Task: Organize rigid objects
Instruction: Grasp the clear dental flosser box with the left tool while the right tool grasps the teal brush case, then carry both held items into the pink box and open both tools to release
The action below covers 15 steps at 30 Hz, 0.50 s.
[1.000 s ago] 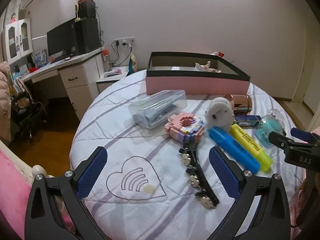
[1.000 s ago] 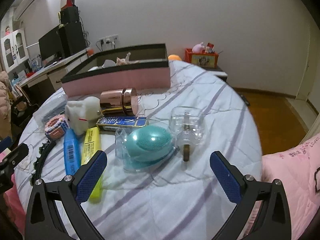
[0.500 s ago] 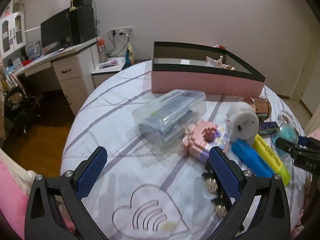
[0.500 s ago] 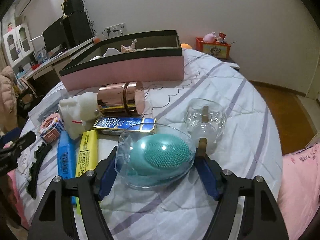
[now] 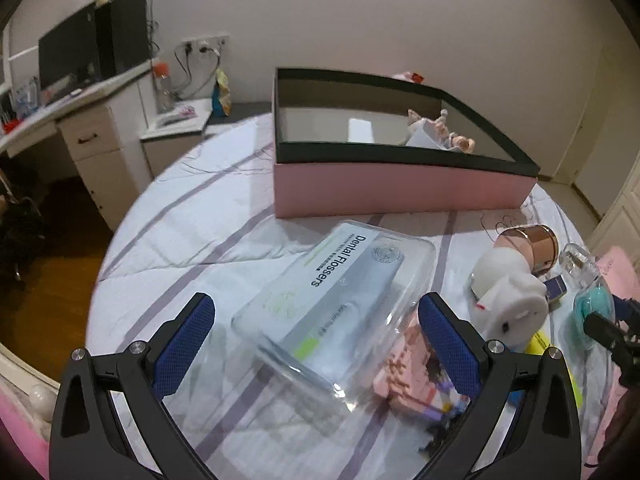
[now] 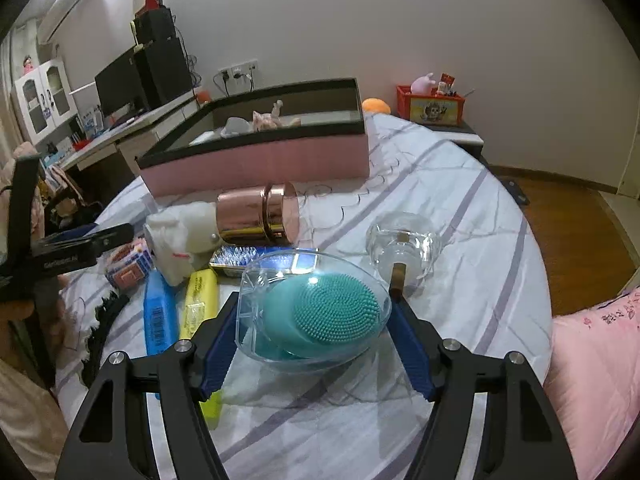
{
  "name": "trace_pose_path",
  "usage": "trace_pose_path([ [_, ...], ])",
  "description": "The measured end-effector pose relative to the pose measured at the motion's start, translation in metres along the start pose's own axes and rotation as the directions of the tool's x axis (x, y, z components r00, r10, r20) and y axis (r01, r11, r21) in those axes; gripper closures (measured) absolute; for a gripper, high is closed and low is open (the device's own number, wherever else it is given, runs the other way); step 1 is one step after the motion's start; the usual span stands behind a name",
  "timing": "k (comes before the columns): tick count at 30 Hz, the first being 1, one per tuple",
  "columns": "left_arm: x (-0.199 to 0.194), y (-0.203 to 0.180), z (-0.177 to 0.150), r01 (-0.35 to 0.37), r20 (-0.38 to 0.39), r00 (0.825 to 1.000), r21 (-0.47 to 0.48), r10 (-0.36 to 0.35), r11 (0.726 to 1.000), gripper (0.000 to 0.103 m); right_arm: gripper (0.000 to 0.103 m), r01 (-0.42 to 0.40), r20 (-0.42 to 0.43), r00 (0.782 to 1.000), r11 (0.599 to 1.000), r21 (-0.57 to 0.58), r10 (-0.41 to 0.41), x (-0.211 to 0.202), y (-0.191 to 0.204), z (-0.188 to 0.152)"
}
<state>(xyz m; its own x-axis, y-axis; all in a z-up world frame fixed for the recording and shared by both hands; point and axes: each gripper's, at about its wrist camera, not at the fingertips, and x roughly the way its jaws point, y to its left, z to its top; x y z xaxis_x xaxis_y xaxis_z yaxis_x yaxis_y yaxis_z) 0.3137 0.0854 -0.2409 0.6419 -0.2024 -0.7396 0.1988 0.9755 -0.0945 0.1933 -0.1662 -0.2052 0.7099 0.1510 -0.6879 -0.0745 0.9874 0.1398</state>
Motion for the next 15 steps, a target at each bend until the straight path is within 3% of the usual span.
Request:
trace_pose_path([
  [3, 0.014, 0.0, 0.005, 0.043, -0.036, 0.998, -0.009, -0.043, 0.999, 0.002, 0.031, 0.007, -0.016, 1.0, 1.0, -0.005, -0.007, 0.008, 0.001, 0.002],
  [4, 0.015, 0.0, 0.006, 0.052, -0.036, 0.998, -0.012, -0.052, 0.999, 0.016, 0.031, 0.006, -0.027, 1.0, 1.0, 0.0, -0.006, 0.011, 0.001, 0.002],
  [5, 0.015, -0.001, 0.006, 0.049, -0.035, 0.998, -0.012, -0.049, 0.999, 0.023, 0.031, 0.008, -0.028, 1.0, 1.0, 0.002, -0.008, 0.014, 0.0, 0.001],
  [8, 0.01, -0.007, 0.002, 0.002, -0.017, 1.0, 0.013, -0.002, 1.0, 0.031, 0.031, 0.014, -0.035, 0.999, 1.0, 0.003, -0.014, 0.02, 0.0, -0.001],
  [11, -0.005, -0.015, -0.003, -0.095, 0.04, 0.995, 0.042, 0.093, 0.995, 0.033, 0.031, 0.019, -0.035, 0.999, 1.0, 0.002, -0.019, 0.022, 0.0, -0.001],
  [15, -0.017, -0.019, -0.011, -0.128, 0.052, 0.991, 0.054, 0.125, 0.99, 0.034, 0.031, 0.032, -0.037, 0.999, 0.999, 0.003, -0.032, 0.023, 0.001, -0.001],
])
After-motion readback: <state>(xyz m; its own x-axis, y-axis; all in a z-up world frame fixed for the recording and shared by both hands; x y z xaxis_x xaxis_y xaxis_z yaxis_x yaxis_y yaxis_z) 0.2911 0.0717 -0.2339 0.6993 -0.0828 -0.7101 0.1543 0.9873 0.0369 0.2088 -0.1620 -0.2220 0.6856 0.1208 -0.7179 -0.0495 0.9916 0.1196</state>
